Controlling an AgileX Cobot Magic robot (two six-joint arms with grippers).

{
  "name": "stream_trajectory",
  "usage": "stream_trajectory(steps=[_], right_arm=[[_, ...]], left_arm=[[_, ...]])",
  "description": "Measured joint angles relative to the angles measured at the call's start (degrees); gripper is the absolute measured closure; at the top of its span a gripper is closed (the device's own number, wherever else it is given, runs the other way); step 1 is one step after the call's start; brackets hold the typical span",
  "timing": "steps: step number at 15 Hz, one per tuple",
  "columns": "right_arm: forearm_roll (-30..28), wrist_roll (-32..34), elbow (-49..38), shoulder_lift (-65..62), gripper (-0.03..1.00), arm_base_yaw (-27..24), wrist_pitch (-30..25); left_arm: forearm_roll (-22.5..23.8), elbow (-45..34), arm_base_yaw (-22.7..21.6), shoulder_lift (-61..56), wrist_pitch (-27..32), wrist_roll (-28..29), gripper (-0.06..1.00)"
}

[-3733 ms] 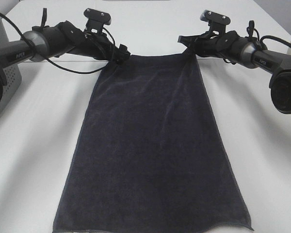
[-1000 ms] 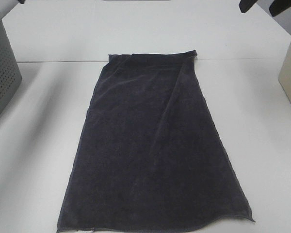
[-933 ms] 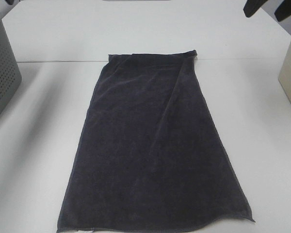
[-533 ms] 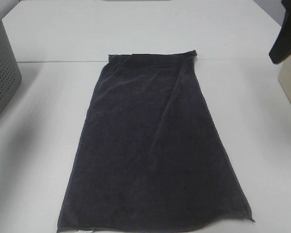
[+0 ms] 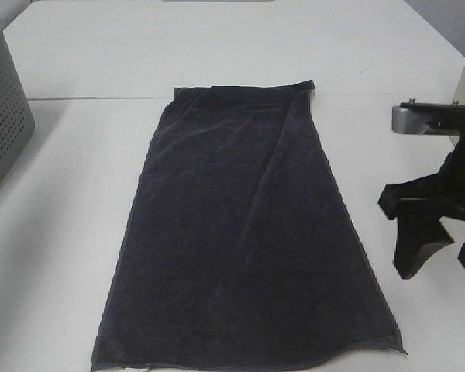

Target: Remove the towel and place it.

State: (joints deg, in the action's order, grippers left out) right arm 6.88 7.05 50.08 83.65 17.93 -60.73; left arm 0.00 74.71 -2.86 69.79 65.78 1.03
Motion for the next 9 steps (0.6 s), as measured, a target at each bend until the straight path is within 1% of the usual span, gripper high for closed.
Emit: stream_trajectory(steps=[2,5,7,9], right_arm=[[-1.5,3.2,-1.4,4.9,0.28,2.9,4.6],[-1.8,5.2,-1.7,12.9,0.27,6.1,8.8],[-1.3,5.8,-1.7,17.1,0.27,6.3,13.2],[-1.3,5.9,-1.7,20.4,0.27,6.3,15.4]], left_arm=[[0.0,0.0,0.0,-0.1,0.1,-0.5,0.06],[0.0,0.0,0.0,-0.1,0.0,-1.0,0.06],[0.0,0.0,0.0,-0.1,0.0,-1.5,0.06],[0.0,0.0,0.0,-0.1,0.0,-1.8,0.06]])
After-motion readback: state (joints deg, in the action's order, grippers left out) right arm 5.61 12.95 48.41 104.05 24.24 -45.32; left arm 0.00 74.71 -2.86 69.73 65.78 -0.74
